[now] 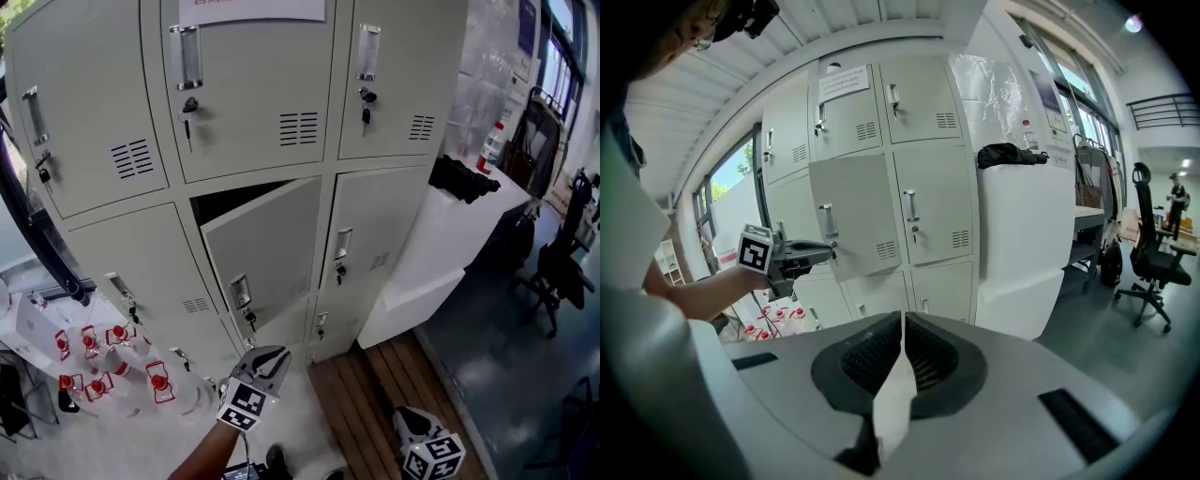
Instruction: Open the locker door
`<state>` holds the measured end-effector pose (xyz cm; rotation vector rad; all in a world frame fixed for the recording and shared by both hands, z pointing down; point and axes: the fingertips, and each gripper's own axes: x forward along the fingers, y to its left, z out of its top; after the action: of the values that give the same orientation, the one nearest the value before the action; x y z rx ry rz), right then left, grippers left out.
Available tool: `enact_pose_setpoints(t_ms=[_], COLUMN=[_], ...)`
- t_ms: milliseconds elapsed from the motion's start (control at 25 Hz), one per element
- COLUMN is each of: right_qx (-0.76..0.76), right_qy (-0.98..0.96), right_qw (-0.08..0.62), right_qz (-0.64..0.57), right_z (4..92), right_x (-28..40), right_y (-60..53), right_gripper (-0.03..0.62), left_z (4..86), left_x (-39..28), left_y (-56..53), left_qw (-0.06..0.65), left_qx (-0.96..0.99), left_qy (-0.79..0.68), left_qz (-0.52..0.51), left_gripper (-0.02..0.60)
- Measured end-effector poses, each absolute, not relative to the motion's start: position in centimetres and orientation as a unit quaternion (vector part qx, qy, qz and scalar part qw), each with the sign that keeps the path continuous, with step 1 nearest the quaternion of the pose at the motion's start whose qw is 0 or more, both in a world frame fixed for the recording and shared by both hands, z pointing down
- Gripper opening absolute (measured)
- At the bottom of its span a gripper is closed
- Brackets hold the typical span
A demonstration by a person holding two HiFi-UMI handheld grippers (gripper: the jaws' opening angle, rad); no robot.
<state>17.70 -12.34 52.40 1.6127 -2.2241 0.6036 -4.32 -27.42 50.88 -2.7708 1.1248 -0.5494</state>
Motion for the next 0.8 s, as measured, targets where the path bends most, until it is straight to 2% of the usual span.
enact_pose_setpoints(t_ms=[800], right_qx=[0.55], right_qy=[-0.793], right_qw=[0.161], right_qz=[0.208], right_z=[52.0], right_x=[17.4], right_y=[-10.1], right_gripper=[0.038], left_z=[49.6], left_x=[-7.0], left_y=[-23.8], left_qw=[0.051], left_qx=[-0.9], left_qy=[0.394], left_qz=[-0.179], left_gripper=[0.028])
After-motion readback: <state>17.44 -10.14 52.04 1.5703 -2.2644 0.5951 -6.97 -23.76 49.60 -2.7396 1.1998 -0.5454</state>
